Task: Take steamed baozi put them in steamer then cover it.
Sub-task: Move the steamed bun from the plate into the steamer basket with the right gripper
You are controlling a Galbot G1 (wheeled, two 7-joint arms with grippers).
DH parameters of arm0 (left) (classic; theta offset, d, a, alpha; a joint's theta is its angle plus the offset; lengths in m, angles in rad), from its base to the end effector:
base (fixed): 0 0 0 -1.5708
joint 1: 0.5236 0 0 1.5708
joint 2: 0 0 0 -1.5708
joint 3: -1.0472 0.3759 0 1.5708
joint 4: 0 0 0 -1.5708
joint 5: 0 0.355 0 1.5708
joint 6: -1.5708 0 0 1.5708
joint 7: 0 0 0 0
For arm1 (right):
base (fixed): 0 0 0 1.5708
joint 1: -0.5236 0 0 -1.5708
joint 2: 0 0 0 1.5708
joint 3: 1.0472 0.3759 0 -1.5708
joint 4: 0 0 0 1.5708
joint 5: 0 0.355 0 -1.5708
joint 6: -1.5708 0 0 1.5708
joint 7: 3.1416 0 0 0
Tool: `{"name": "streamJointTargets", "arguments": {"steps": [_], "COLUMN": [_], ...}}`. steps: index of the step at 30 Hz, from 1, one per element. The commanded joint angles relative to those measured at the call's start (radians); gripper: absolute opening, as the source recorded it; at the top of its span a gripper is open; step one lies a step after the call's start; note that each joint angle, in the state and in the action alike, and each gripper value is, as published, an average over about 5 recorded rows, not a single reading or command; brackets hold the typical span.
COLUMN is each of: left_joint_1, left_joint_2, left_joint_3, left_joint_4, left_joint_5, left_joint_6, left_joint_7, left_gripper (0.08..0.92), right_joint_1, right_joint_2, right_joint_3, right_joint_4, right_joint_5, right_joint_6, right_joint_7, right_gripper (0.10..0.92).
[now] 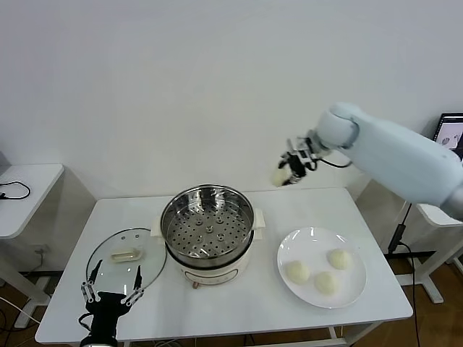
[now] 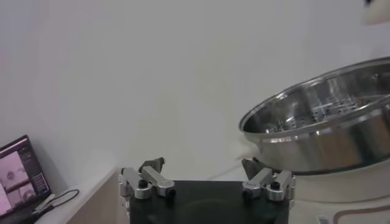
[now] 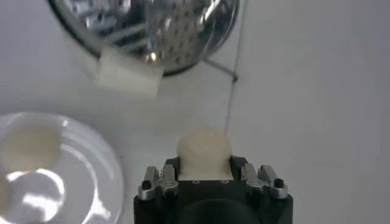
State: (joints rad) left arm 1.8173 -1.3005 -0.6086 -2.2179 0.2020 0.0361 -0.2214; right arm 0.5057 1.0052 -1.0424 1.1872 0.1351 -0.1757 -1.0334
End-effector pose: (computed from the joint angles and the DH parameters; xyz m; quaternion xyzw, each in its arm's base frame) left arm 0.0984 0.0664 -0.3039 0.0507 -0.9697 -0.2356 0.0410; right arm 0.6059 0.0053 -0.0093 0.5185 -0.5500 0.6228 0.2018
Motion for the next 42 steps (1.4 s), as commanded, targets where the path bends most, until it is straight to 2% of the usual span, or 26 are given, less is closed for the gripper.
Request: {"name": "streamJointTargets", "arguments": {"steps": [1, 7, 13, 27, 36, 42], "left_joint_1": [-0.007, -0.003, 0.004, 0.003, -0.001, -0.002], "left_joint_2": [0.003, 0.007, 0.003, -0.006, -0.009, -0.011], "left_joint_3": [-0.015, -0.027, -0.030, -0.045, -0.044, -0.044], "left_joint_4": [0.003, -0.008, -0.010, -0.002, 0.002, 0.001], "left_joint_5": [-0.005, -0.007, -0.004, -0.008, -0.007, -0.006], "left_joint_6": [0.001, 0.003, 0.000, -0.002, -0.002, -0.002], "left_joint_7": [0.002, 0.006, 0.003, 0.001, 0.003, 0.004], "left_gripper": [0.823, 0.823, 0.823, 0.823, 0.823, 0.823], "right_joint_1": [0.101, 0.074, 0.033, -0.078, -0.122, -0.138], "right_joint_2": [0.248, 0.338, 0.410, 0.471, 0.482, 0.495], "right_joint_3": [-0.093, -0.137, -0.183, -0.205, -0.179, -0.171], "right_joint_4": [-0.057, -0.100, -0.176, -0.281, -0.327, -0.352], "right_joint_5": [0.072, 0.011, -0.124, -0.370, -0.518, -0.535], "right_joint_6": [0.064, 0.186, 0.333, 0.582, 0.666, 0.679], "right_joint_7": [0.030, 0.054, 0.088, 0.190, 0.243, 0.256], "right_gripper": [0.526, 0.525, 0.518, 0.517, 0.518, 0.528]}}
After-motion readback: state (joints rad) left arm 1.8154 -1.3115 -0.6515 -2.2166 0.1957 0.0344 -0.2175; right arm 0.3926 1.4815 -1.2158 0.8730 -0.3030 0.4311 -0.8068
